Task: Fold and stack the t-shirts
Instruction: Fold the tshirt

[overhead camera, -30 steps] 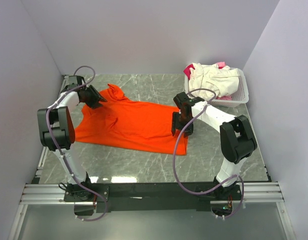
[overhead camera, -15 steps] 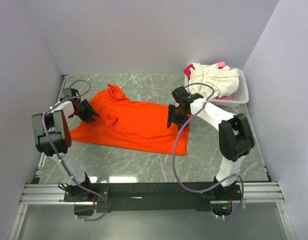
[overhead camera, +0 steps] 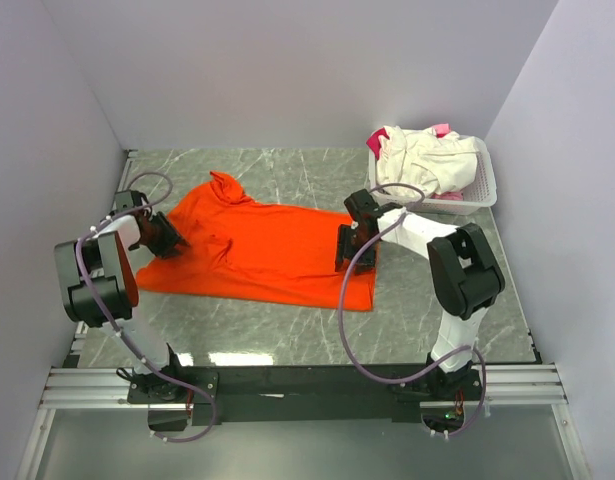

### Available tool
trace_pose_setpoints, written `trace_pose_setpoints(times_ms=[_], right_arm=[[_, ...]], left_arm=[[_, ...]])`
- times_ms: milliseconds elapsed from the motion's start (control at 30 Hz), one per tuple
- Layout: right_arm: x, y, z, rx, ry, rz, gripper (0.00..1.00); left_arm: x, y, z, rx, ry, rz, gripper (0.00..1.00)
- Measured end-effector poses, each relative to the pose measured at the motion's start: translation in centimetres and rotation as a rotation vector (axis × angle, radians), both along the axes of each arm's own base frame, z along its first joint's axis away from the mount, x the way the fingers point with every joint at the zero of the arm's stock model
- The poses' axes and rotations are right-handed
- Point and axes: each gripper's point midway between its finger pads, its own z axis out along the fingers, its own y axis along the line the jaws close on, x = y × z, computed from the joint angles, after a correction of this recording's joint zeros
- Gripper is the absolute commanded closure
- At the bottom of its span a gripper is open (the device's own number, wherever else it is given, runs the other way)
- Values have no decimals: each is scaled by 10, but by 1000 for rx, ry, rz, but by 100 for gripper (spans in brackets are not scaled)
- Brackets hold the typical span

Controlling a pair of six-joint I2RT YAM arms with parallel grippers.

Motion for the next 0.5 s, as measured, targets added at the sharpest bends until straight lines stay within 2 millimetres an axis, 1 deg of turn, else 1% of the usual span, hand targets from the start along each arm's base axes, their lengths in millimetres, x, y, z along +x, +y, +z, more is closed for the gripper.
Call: trace_pose_setpoints(times_ms=[133,267,500], right_arm=[[-2,0,0,18,-12,-9,37],[-10,0,1,40,-10,-19,37],[-41,-5,1,71,34,-38,37]], left_arm=[[-13,4,-1,20,16,23,58],[-30,7,-2,34,36,51,58],[-70,8,-3,53,88,112,60]])
